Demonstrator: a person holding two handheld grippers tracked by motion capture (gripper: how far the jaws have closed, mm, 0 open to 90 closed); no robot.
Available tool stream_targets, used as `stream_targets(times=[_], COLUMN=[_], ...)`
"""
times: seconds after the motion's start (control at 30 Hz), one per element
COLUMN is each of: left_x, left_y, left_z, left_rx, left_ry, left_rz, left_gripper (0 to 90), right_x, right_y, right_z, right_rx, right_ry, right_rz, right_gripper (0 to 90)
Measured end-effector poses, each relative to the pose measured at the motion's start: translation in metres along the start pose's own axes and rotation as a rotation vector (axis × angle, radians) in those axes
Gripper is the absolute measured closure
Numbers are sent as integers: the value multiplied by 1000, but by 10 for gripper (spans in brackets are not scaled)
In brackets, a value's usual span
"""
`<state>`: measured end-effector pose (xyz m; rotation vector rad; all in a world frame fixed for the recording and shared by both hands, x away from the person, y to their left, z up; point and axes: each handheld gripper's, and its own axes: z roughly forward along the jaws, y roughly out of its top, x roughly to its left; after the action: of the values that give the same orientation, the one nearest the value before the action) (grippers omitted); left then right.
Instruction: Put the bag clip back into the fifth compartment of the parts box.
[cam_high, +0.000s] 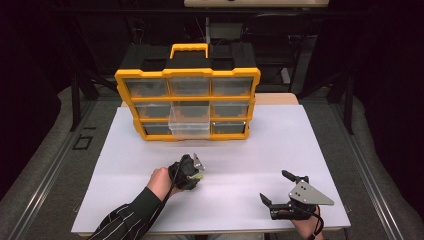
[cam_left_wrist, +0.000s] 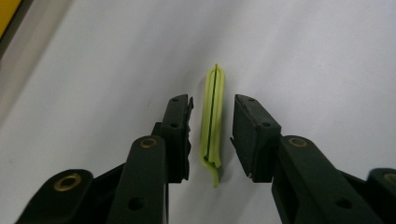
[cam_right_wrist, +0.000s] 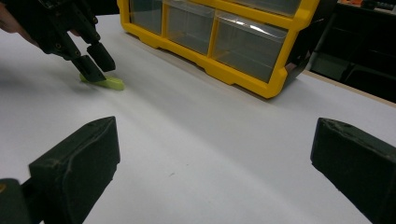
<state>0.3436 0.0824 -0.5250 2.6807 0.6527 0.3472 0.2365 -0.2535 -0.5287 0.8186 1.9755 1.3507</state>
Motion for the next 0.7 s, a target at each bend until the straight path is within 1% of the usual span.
stream_targets(times=[0.07, 0.4, 0.43, 0.53, 0.6, 0.7], left_x=[1, 4, 4, 5, 6, 6], left_y=[1, 4, 4, 4, 5, 6], left_z=[2, 8, 8, 9, 9, 9], left_rx=[14, 43, 43, 45, 50, 54], left_ry=[-8, -29, -36, -36, -49, -52], left_rz=[4, 5, 2, 4, 8, 8], left_gripper=[691, 738, 745, 759, 784, 791], right_x=[0, 0, 0, 0, 0, 0], right_y=[0, 0, 0, 0, 0, 0], right_z=[0, 0, 0, 0, 0, 0], right_rx=[0, 2, 3, 3, 3, 3], right_ry=[0, -2, -1, -1, -1, -2], right_rz=[-1, -2, -2, -1, -2, -2], right_gripper=[9, 9, 9, 9, 10, 10])
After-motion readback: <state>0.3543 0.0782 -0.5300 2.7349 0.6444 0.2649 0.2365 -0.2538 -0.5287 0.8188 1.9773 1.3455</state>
